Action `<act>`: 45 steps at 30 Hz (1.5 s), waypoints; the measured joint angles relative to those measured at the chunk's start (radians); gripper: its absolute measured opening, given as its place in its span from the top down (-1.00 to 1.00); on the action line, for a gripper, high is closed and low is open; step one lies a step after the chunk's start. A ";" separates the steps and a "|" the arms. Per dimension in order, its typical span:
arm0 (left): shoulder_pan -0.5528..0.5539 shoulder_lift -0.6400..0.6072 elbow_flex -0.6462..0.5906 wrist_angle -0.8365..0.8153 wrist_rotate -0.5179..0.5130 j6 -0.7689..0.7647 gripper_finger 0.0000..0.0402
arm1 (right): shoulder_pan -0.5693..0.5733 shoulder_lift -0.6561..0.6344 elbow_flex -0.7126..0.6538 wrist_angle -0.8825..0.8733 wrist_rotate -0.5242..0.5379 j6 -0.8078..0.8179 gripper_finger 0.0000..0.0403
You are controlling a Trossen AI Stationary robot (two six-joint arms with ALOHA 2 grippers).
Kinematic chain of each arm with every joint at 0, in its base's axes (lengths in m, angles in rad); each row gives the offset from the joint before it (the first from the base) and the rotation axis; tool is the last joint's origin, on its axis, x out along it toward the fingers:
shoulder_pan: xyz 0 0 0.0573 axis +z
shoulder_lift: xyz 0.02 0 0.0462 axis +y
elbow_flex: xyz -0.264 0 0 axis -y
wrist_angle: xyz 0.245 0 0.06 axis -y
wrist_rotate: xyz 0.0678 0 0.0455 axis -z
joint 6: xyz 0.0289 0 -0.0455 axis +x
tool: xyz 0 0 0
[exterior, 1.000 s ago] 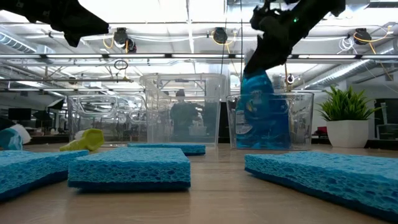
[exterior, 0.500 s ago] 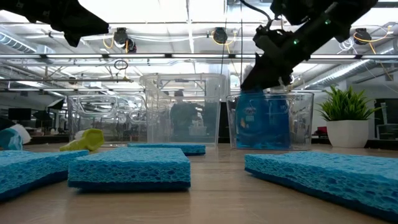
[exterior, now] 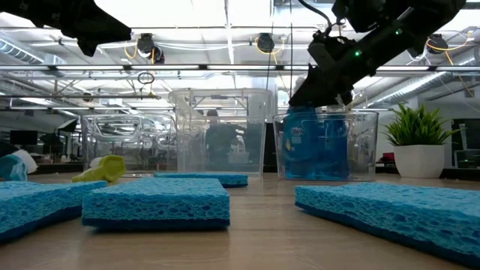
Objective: Pick & Place Kitchen Sink Supplies
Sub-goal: Put the blue dish soap into the right transparent bin
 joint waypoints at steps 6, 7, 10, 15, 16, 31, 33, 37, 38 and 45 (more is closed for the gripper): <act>0.000 0.000 0.000 0.000 0.000 0.000 0.62 | 0.000 0.000 0.000 -0.002 -0.012 0.000 0.27; 0.000 0.000 0.000 0.000 0.000 0.000 0.62 | 0.000 0.000 -0.001 -0.003 -0.012 0.000 0.27; 0.000 0.000 0.000 0.000 0.000 0.000 0.62 | 0.000 0.000 -0.001 -0.007 -0.027 -0.003 0.26; 0.000 0.000 0.000 0.000 0.000 0.000 0.62 | 0.007 0.001 -0.001 -0.012 -0.034 -0.024 0.25; 0.000 0.000 0.000 0.000 0.000 0.000 0.62 | 0.006 0.001 -0.002 -0.014 -0.036 -0.030 0.25; 0.000 0.000 0.000 0.000 0.000 -0.001 0.62 | 0.008 0.002 -0.002 -0.033 -0.122 -0.070 0.18; 0.000 0.000 0.000 0.000 0.000 -0.001 0.62 | 0.008 0.002 -0.003 -0.034 -0.121 -0.085 0.15; 0.000 0.000 0.000 0.000 0.000 -0.001 0.62 | 0.009 0.002 -0.003 -0.035 -0.123 -0.098 0.05; 0.000 0.000 0.000 0.000 0.000 -0.001 0.62 | 0.009 0.002 -0.003 -0.034 -0.124 -0.098 0.02; 0.000 0.000 0.000 0.000 0.000 -0.002 0.62 | 0.009 0.000 -0.003 -0.026 -0.125 -0.099 -0.18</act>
